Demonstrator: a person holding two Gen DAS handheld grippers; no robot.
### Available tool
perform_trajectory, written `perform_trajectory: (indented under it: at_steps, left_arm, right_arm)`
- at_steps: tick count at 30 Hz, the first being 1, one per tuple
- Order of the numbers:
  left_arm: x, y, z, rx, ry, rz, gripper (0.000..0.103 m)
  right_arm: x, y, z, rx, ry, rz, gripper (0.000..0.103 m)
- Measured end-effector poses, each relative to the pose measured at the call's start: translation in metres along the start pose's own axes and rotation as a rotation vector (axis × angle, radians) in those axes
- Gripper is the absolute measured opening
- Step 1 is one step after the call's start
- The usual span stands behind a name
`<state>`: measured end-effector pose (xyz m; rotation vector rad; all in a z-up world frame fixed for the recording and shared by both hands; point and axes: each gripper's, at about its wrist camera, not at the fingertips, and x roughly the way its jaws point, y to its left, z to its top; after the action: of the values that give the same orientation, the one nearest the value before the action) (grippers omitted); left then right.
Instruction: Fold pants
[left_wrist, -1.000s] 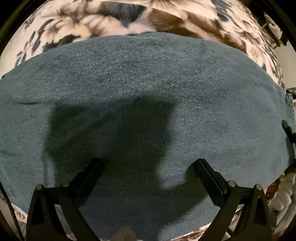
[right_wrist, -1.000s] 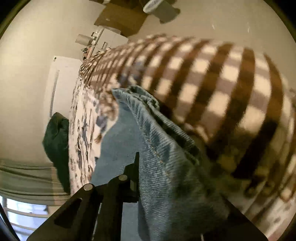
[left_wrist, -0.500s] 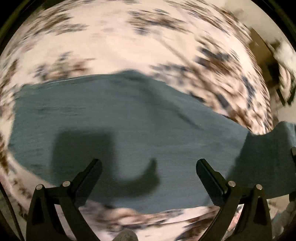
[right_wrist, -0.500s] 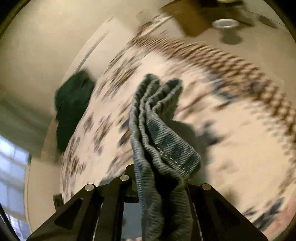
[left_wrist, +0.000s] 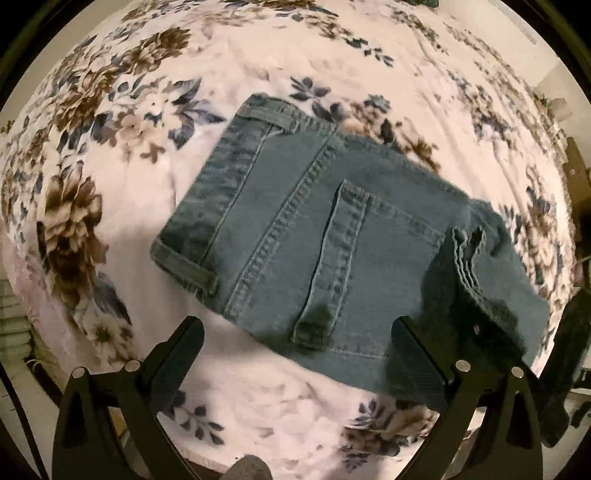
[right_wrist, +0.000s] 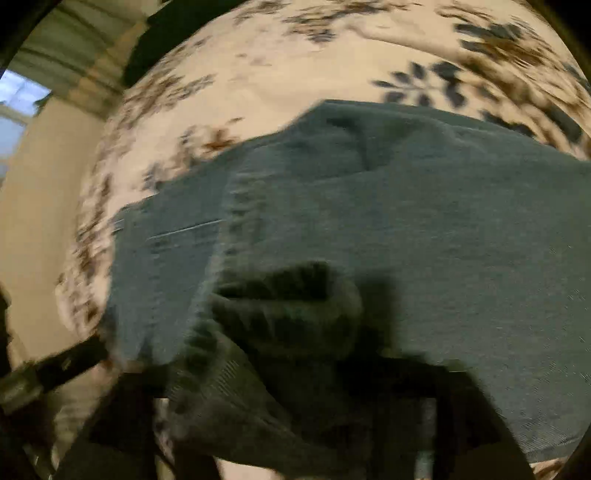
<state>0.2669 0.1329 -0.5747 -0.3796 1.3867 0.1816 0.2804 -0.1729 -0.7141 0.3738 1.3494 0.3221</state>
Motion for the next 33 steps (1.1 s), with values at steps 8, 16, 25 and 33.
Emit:
perform_trajectory:
  at_steps: [8,16,25,33]
  left_arm:
    - [0.015,-0.059,0.019,0.086,0.053,-0.243,0.103]
    - [0.091,-0.141,0.014,0.314,0.202,-0.165,0.072]
    - [0.071,-0.118,-0.006,0.372,0.126,-0.063,0.027]
    - [0.064,-0.113,-0.018,0.329,0.144,-0.024,0.051]
  right_arm:
    - [-0.108,-0.045,-0.004,0.143,-0.059,-0.025,0.093]
    - [-0.123,-0.144,-0.007,0.337,-0.014,-0.218,0.093]
    - [-0.111,-0.172,-0.017,0.348,0.037,-0.282,0.093]
    - [-0.079,-0.120,-0.019,0.149,0.136,-0.260,0.093]
